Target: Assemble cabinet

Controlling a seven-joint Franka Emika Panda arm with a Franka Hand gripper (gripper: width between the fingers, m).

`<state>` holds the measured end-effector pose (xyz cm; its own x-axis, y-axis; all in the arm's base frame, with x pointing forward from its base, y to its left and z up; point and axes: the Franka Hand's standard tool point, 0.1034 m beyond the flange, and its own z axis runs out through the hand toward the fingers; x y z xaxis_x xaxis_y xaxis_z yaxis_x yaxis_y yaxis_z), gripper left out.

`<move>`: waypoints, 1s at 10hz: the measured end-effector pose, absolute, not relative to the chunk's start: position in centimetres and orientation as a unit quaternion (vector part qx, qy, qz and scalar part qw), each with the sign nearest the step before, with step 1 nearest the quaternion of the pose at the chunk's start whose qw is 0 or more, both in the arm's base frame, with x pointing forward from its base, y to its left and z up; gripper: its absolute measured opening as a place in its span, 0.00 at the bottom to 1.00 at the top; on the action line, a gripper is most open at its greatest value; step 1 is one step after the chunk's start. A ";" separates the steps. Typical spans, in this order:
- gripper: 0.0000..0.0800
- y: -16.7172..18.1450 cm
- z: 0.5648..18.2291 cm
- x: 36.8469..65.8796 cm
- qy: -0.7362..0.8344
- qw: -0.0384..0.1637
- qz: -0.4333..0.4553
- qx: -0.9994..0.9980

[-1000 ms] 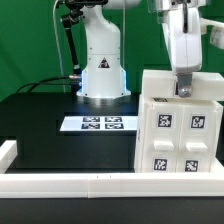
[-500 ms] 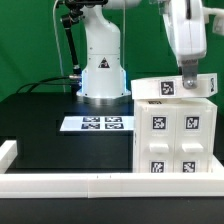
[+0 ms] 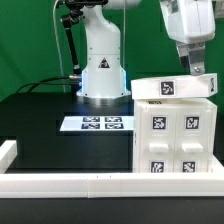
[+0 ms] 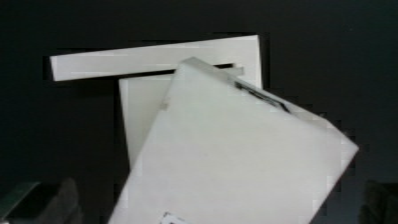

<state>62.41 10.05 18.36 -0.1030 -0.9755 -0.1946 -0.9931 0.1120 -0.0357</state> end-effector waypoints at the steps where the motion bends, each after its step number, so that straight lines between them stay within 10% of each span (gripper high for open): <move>1: 1.00 10.2 17.9 62.6 0.695 0.081 0.046 -0.713; 10: 1.00 10.9 18.3 63.3 0.298 0.081 -0.006 -0.951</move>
Offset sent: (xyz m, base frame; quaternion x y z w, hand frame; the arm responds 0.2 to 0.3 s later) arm 0.0014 0.0014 0.0060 0.0022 0.0411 -0.2172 0.9753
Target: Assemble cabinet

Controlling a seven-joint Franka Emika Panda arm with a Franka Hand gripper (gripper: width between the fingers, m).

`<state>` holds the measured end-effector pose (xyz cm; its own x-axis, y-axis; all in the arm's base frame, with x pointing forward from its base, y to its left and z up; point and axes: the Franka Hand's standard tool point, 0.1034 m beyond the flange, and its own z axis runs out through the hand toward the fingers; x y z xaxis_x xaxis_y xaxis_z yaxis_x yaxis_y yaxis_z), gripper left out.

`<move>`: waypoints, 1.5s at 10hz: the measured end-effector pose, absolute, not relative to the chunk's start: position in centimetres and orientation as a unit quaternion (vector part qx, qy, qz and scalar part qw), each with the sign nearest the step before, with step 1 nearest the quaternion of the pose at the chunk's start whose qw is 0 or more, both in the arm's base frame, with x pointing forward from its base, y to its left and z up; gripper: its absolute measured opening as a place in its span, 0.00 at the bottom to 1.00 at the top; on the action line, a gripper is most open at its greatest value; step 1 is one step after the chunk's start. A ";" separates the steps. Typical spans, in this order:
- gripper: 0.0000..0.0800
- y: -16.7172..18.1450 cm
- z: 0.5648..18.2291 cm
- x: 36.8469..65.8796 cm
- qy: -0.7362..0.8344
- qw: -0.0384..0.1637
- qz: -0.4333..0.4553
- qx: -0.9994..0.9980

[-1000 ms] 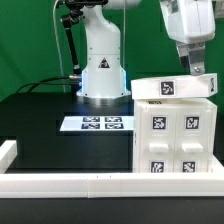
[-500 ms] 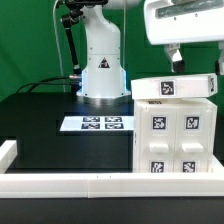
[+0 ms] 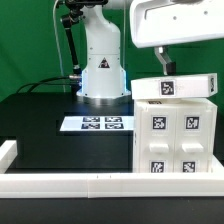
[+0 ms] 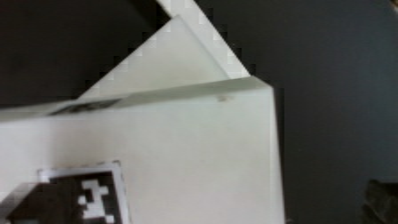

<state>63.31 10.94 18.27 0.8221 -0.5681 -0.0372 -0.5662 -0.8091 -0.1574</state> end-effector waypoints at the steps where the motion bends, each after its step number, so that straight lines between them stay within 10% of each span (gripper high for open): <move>1: 1.00 10.9 18.3 63.3 0.274 0.081 -0.008 -0.958; 15: 1.00 9.7 17.5 62.7 -0.355 0.042 -0.039 -0.933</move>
Offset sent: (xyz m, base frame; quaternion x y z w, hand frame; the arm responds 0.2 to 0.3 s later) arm 0.0000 0.0000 0.0000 0.0000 0.0000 -0.1938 0.9810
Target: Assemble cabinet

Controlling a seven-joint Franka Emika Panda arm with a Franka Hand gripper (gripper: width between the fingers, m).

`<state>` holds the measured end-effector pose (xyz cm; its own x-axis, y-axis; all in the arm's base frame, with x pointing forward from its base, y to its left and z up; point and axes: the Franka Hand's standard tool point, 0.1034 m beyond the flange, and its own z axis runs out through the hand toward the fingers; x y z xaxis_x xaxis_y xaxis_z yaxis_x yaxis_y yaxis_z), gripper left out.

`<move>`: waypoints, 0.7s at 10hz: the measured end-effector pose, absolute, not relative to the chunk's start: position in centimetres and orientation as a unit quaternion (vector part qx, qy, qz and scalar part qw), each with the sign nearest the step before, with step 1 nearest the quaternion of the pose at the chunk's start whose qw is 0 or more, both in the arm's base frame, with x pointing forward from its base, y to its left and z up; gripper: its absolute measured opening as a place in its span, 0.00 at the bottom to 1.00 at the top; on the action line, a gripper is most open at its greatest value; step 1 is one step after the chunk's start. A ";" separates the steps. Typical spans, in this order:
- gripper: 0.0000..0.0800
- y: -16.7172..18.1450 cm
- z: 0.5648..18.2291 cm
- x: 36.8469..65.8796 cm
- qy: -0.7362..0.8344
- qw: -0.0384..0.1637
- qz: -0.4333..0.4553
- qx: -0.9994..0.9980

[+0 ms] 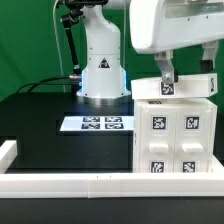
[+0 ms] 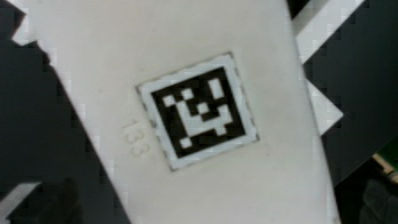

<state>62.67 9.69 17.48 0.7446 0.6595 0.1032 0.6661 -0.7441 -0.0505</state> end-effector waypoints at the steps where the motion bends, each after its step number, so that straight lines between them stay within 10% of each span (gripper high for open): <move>1: 1.00 9.5 17.1 62.4 -0.386 0.040 -0.038 -0.921; 7: 0.96 8.6 14.8 60.9 -0.376 0.037 -0.034 -0.925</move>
Offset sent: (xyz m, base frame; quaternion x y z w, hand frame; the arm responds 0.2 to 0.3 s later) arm -0.0132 -0.0051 -0.0166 0.0047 0.0126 0.0083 0.9999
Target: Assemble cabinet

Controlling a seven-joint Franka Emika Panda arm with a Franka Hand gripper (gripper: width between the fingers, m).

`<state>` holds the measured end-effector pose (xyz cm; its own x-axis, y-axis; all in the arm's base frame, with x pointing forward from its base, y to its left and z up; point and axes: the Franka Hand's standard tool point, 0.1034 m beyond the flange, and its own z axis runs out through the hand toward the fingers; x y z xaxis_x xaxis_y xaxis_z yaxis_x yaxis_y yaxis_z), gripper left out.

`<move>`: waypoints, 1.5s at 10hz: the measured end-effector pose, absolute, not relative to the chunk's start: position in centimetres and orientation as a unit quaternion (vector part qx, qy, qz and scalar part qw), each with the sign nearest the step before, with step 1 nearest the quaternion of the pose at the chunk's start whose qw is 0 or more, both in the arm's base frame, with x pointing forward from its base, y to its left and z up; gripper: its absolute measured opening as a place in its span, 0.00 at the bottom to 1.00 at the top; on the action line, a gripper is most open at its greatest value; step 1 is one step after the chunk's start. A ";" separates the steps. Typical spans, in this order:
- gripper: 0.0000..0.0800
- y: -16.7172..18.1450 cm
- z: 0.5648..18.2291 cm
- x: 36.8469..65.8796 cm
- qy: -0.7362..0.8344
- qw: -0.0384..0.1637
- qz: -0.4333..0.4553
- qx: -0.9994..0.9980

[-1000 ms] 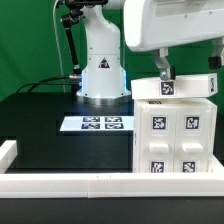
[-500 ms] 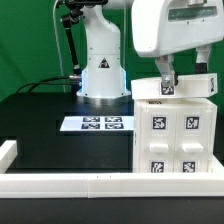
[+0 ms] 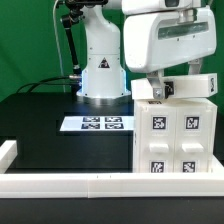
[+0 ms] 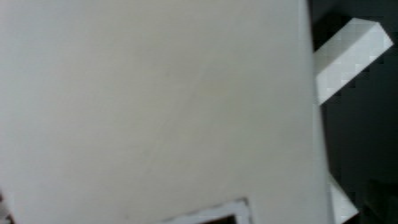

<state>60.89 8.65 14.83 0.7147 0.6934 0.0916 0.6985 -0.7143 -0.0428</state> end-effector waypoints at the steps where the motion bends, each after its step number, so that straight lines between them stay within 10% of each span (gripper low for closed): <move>1: 0.96 8.6 14.8 60.9 -0.376 0.037 -0.034 -0.925; 3: 0.68 8.5 14.8 60.9 -0.375 0.037 -0.034 -0.926; 15: 0.68 8.3 14.5 61.1 0.013 0.051 -0.035 -0.998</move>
Offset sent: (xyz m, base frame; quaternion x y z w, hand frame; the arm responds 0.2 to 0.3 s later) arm 0.0000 0.0000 0.0000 0.0000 0.0000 0.0000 1.0000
